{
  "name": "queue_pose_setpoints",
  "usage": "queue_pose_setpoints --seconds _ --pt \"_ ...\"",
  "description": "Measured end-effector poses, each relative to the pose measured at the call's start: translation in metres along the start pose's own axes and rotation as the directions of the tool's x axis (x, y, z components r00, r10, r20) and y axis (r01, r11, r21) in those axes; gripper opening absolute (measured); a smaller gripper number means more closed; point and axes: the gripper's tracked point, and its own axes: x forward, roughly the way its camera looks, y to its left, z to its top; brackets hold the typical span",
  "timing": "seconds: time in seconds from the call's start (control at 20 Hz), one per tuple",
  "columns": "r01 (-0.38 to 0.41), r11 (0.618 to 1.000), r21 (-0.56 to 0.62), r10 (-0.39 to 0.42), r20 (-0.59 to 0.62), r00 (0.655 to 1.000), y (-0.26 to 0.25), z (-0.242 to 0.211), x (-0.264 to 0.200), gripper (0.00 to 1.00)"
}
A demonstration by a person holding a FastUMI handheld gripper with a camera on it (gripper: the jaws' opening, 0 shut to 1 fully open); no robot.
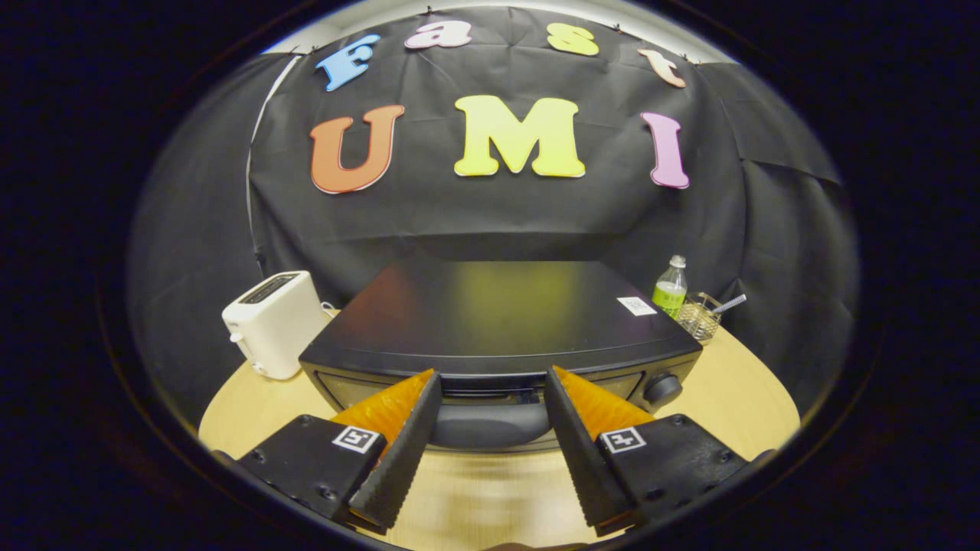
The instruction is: Open the toaster oven, put the food inside, and close the toaster oven door.
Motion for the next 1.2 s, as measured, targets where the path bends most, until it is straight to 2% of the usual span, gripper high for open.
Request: queue_pose_setpoints --seconds 0.4,0.65,0.9,1.2 --pt "-0.022 1.000 -0.001 0.022 0.064 0.998 0.000 -0.017 -0.023 0.91" --pt "-0.055 0.998 0.005 0.054 0.067 0.996 -0.002 -0.045 -0.045 0.91" --pt "-0.050 0.999 -0.010 0.051 0.114 0.992 -0.003 -0.076 -0.062 0.92" --pt "-0.072 0.997 -0.034 0.075 0.094 0.993 -0.004 -0.119 -0.075 0.92"
